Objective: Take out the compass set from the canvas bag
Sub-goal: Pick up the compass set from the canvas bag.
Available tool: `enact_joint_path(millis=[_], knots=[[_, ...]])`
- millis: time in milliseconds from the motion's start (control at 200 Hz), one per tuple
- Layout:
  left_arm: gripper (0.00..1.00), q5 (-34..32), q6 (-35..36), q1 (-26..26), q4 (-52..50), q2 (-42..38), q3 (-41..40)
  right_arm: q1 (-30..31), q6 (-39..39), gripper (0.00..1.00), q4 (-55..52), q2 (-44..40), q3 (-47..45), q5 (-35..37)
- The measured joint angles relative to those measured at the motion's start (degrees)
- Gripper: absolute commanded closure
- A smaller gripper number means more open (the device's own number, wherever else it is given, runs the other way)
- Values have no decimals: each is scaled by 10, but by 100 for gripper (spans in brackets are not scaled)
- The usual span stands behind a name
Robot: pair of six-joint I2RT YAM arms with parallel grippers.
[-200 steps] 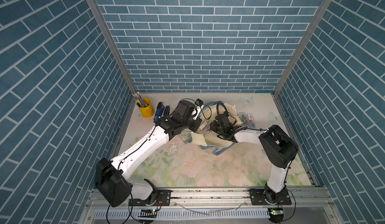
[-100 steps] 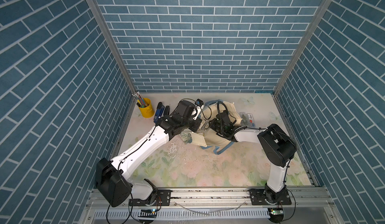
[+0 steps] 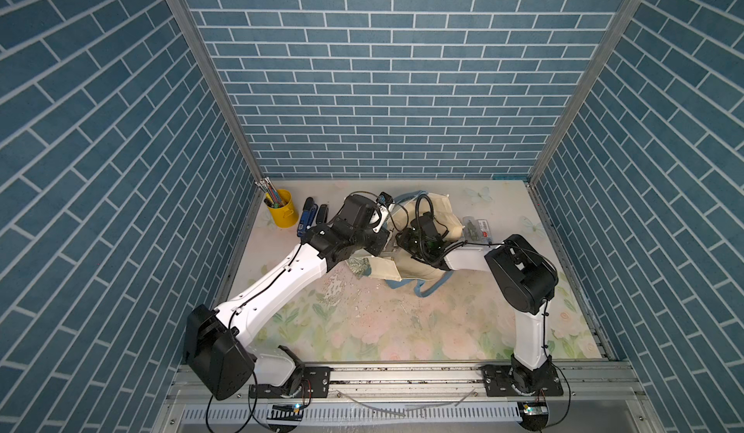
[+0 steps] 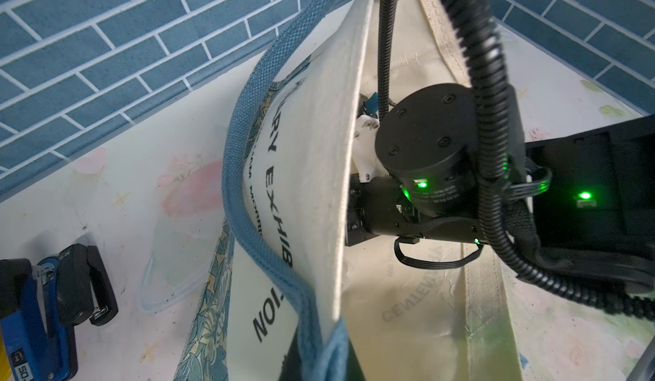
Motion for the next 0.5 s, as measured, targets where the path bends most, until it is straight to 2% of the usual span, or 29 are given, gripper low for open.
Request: enact_joint_path(millis=[500], knots=[[100,-1,1,0,1,0,-1,9,-16,85,-50,-14,26,11]])
